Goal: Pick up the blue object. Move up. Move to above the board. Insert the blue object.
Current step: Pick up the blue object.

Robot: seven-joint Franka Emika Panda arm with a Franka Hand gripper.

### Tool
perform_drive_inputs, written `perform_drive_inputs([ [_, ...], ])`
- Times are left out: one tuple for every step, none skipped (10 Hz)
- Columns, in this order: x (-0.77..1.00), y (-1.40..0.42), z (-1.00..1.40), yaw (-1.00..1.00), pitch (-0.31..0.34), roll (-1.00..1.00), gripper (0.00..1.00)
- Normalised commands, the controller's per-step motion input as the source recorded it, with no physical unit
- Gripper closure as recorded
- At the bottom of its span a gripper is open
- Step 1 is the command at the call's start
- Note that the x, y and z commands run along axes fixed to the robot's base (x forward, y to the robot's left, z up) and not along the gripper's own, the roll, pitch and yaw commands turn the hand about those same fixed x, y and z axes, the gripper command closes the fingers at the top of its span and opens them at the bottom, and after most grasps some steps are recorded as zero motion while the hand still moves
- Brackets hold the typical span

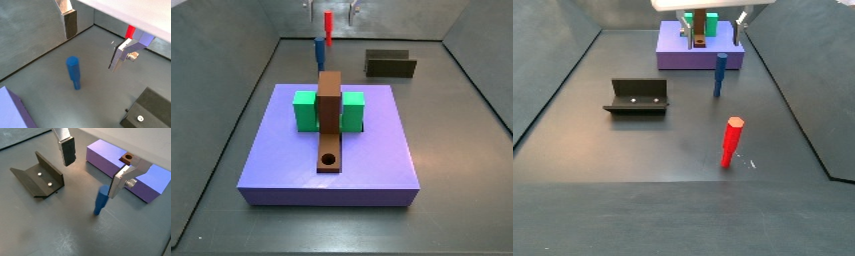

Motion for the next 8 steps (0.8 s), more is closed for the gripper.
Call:
perform_drive_inputs([
  [0.0, -0.22, -0.17, 0.07, -0.009, 0.0, 0.0],
  [0.0, -0.21, -0.19, 0.07, -0.021, 0.0, 0.0],
  [0.0, -0.17, -0.24, 0.06, -0.031, 0.0, 0.0],
  [-0.01, -0.1, -0.25, 0.04, -0.033, 0.0, 0.0],
  [-0.05, -0.07, -0.27, 0.02, -0.024, 0.0, 0.0],
  [-0.09, -0.01, -0.29, 0.0, -0.014, 0.0, 0.0],
  [-0.12, 0.0, -0.29, 0.0, -0.014, 0.0, 0.0],
  [-0.16, 0.0, -0.28, 0.0, -0.009, 0.01, 0.0],
])
